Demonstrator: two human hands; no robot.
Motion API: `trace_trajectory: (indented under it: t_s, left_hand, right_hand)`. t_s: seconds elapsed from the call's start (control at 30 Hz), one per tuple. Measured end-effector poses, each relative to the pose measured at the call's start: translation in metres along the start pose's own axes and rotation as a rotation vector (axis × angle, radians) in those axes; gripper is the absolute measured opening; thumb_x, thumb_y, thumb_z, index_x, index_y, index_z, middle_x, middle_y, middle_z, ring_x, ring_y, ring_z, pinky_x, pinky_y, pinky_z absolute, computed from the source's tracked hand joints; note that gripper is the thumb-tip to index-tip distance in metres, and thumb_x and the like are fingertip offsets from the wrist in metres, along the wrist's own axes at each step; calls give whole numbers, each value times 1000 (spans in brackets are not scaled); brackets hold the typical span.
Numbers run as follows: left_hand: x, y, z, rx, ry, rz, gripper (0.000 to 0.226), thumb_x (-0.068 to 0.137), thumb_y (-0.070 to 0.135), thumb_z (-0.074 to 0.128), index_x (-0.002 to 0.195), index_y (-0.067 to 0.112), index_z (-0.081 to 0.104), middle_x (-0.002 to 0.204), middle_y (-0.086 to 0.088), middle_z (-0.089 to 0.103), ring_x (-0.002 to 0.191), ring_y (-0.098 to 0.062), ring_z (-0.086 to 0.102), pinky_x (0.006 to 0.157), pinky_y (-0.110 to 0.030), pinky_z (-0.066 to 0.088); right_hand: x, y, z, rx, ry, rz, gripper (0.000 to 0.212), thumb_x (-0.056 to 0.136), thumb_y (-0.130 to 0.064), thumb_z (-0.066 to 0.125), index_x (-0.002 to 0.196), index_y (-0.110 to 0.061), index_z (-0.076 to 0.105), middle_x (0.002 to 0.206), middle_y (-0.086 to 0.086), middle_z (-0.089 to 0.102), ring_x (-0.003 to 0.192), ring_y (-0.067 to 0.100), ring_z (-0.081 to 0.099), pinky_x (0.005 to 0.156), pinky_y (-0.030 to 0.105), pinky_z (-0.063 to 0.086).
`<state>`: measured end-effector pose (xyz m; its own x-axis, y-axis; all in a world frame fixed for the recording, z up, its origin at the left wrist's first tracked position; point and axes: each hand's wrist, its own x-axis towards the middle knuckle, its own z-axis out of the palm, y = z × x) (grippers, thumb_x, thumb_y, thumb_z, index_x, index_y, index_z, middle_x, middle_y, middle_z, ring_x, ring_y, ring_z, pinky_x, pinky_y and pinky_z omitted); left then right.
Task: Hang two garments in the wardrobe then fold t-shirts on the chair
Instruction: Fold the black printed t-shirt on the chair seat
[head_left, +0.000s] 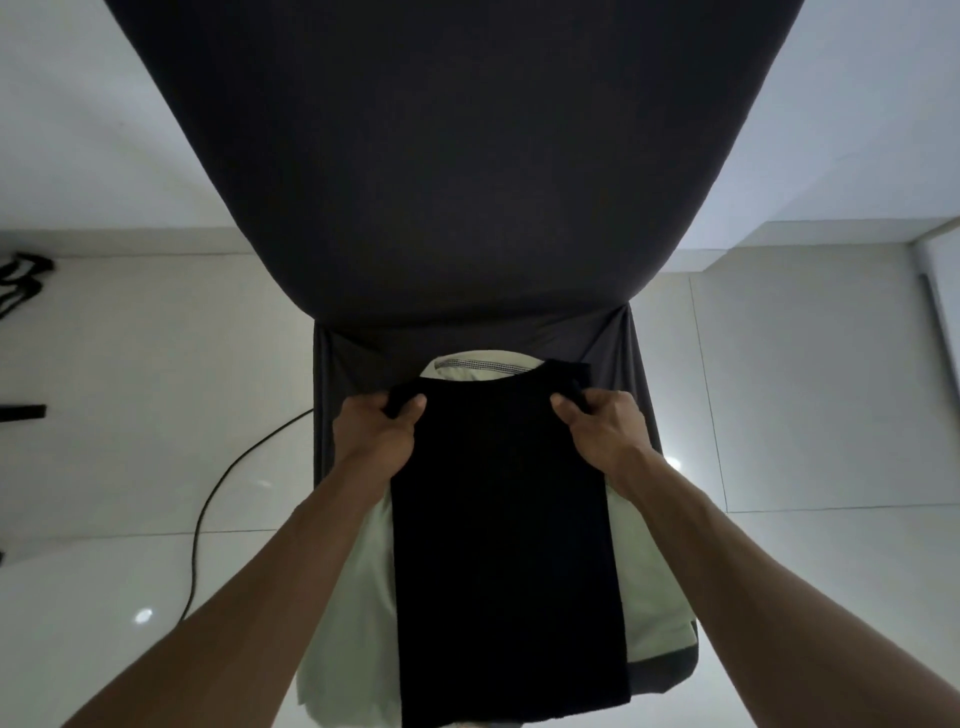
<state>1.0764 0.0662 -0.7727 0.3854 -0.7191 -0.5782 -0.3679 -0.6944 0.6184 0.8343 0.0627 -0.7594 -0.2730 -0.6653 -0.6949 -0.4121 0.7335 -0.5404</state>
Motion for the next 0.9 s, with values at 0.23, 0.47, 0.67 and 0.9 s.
trace_trajectory:
  t_s: [0.23,0.47,0.67,0.9]
  left_hand:
    - [3,5,6,35,92,49,32,85,43,75,89,11,70,91,-10,73,95,-29,69,87,-38,55]
    - [-46,-3,-1,24,133,136,53,86,35,76,127,14,51,93,6,58,88,-14,57,76,-16,36]
    - [-104,-49,0,38,144,164,43,91,29,72,122,11,49,74,17,54,68,8,49,64,-17,34]
    - [-162,-107,0,91,123,98,37,92,32,69,117,13,50,68,4,61,65,-5,57,58,-13,36]
  right_hand:
    - [10,1,8,52,104,-1,30,89,-50,70,101,-23,73,97,4,71,88,23,69,89,43,58]
    - [-20,9,4,5,154,-48,44,89,-48,71,123,-23,60,117,2,62,105,25,63,94,48,55]
    - [-59,59,-2,7,108,-37,31,86,-46,74,105,-25,62,103,-4,66,93,19,66,88,45,58]
    - [-111,124,-3,-37,-13,23,30,87,-46,73,83,-18,65,84,5,72,80,23,69,78,42,60]
